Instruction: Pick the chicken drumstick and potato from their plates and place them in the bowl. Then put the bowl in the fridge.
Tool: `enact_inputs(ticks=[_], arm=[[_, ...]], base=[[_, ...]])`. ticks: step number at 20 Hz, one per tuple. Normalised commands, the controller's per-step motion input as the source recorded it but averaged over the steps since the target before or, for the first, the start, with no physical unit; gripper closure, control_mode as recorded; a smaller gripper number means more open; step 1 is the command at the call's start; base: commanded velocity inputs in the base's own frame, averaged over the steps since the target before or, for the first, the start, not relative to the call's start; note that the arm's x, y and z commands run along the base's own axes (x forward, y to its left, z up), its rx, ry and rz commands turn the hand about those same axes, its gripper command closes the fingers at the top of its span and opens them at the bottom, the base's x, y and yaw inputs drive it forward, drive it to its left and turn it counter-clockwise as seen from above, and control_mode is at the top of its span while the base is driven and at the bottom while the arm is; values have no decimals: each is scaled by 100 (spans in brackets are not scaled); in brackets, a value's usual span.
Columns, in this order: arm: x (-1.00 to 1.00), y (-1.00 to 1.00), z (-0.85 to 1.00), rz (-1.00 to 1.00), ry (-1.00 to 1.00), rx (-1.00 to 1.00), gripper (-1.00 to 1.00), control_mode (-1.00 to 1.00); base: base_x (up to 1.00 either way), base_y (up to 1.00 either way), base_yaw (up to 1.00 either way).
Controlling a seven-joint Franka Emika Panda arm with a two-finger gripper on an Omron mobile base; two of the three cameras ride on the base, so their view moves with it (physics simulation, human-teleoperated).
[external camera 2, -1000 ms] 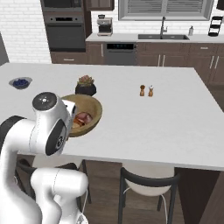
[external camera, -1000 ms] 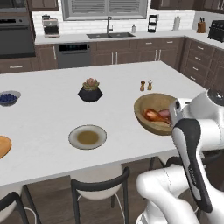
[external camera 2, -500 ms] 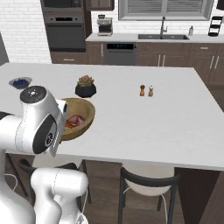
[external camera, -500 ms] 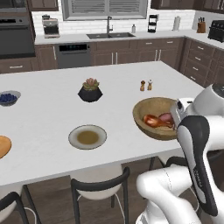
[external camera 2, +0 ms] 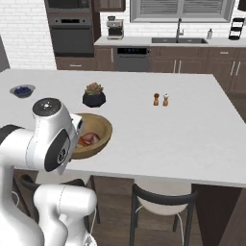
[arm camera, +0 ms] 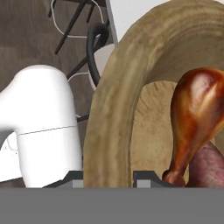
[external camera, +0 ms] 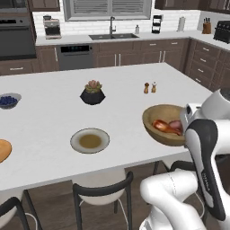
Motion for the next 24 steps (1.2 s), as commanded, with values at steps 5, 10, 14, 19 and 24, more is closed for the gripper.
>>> enact_inputs(ticks=[5,10,14,19,24], arm=[[0,1,0,-3,0,0,100,-100],[0,0,0,0,0,0,100,-100],[0,0,0,0,0,0,100,100],[0,0,0,0,0,0,100,100],[0,0,0,0,0,0,100,100]], base=[[0,0,0],[0,0,0],[-22,0,-6],[-76,0,-53],[-24,-4,-77]])
